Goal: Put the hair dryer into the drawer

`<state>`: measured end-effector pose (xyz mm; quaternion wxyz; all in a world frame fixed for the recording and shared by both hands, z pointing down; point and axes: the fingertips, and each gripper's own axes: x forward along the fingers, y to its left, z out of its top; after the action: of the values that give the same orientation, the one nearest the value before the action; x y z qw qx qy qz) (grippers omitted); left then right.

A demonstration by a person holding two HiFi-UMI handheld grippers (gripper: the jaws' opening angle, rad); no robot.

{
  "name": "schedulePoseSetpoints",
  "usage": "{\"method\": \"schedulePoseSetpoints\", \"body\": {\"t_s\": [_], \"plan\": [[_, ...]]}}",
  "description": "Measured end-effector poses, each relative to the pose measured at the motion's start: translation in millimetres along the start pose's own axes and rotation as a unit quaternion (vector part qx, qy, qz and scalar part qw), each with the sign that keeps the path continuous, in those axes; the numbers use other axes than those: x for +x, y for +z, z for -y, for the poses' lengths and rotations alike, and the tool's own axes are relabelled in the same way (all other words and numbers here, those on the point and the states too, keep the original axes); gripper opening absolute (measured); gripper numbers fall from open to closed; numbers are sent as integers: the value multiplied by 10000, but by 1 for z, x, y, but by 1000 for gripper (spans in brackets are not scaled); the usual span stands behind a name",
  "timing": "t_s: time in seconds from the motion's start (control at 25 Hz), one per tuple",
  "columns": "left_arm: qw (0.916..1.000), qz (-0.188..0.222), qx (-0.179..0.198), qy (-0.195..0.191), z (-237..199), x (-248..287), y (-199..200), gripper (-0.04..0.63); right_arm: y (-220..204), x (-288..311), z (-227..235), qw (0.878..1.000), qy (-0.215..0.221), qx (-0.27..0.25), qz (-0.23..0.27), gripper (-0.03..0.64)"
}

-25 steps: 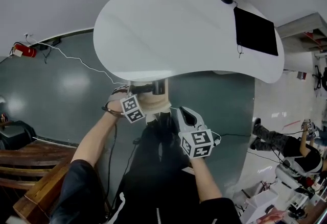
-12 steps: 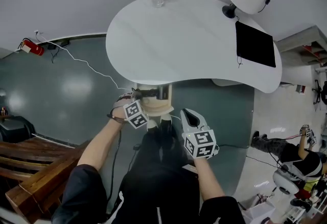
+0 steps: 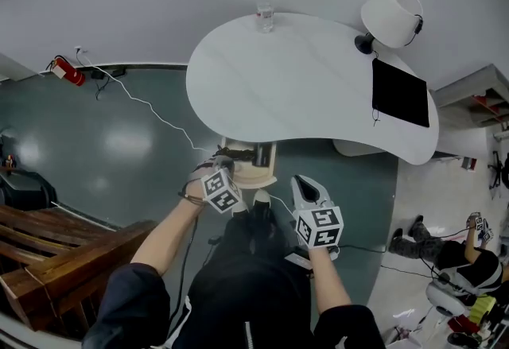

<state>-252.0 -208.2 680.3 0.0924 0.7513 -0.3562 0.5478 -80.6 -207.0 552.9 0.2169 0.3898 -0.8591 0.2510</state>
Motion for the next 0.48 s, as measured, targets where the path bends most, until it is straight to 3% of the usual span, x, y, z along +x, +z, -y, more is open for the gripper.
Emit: {"method": "schedulePoseSetpoints", "body": {"t_s": [0.28, 0.48], "plan": [[9955, 441, -825, 148, -4, -43, 18, 12, 15, -2, 1, 9998, 107, -90, 135, 5], [9857, 830, -1427, 340, -16, -72, 28, 12, 38, 0, -4, 9990, 226, -238, 307, 5]]}}
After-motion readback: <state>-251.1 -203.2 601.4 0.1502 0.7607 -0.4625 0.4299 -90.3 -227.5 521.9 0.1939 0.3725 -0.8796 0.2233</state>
